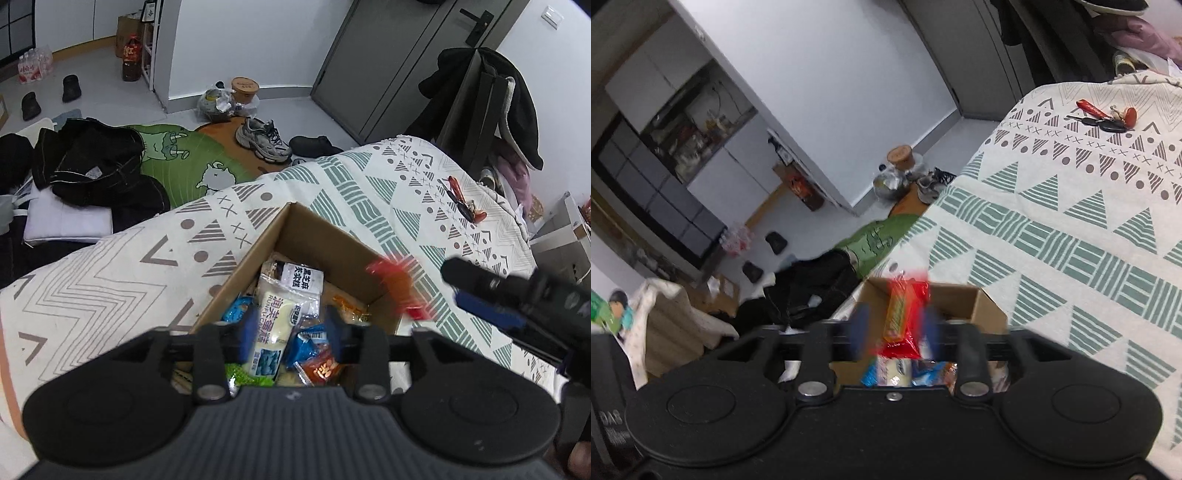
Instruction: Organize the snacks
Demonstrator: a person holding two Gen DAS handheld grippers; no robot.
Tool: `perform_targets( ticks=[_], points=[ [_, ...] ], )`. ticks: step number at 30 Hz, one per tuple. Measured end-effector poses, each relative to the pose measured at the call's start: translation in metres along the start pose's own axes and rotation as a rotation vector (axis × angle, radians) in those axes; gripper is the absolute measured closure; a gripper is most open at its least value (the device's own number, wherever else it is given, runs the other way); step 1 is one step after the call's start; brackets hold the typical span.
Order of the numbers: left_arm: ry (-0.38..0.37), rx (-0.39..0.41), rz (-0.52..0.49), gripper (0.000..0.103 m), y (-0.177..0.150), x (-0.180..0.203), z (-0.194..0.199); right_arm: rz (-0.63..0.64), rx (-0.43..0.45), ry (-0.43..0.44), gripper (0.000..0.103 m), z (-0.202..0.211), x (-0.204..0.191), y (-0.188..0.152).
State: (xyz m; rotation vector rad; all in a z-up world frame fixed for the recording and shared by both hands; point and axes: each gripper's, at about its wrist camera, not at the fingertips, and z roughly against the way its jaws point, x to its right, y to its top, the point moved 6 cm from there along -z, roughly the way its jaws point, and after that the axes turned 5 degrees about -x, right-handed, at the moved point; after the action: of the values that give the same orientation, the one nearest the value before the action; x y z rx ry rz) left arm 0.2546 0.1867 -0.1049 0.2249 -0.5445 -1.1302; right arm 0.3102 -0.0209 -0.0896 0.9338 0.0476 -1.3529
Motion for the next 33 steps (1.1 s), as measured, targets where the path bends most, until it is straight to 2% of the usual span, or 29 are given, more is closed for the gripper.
perform_targets(
  ticks=[1, 3, 5, 6, 10, 17, 21, 33],
  points=[
    [0.003, 0.005, 0.0, 0.045, 0.0, -0.001, 0.002, 0.0, 0.009, -0.008, 0.036, 0.002, 0.0, 0.0],
    [0.006, 0.015, 0.001, 0.029, -0.001, -0.002, 0.005, 0.004, 0.01, -0.023, 0.036, 0.007, 0.002, -0.001],
    [0.008, 0.013, 0.005, 0.024, -0.002, -0.002, 0.007, -0.001, 0.007, -0.029, 0.035, 0.013, 0.007, -0.004],
    [0.004, 0.01, 0.006, 0.024, -0.002, -0.002, 0.008, 0.002, 0.007, -0.037, 0.034, 0.017, 0.008, -0.005],
    [-0.015, 0.008, -0.007, 0.02, -0.006, 0.003, 0.016, 0.014, 0.016, -0.065, 0.019, 0.037, 0.016, -0.012],
    [-0.028, 0.037, -0.071, 0.006, -0.02, 0.023, 0.041, 0.036, 0.036, -0.093, 0.002, 0.075, 0.028, -0.024],
    [-0.034, 0.052, -0.103, 0.0, -0.031, 0.034, 0.056, 0.049, 0.062, -0.109, 0.0, 0.098, 0.032, -0.03],
    [-0.025, 0.086, -0.149, 0.0, -0.066, 0.045, 0.09, 0.084, 0.121, -0.15, 0.0, 0.148, 0.042, -0.056]
  ],
)
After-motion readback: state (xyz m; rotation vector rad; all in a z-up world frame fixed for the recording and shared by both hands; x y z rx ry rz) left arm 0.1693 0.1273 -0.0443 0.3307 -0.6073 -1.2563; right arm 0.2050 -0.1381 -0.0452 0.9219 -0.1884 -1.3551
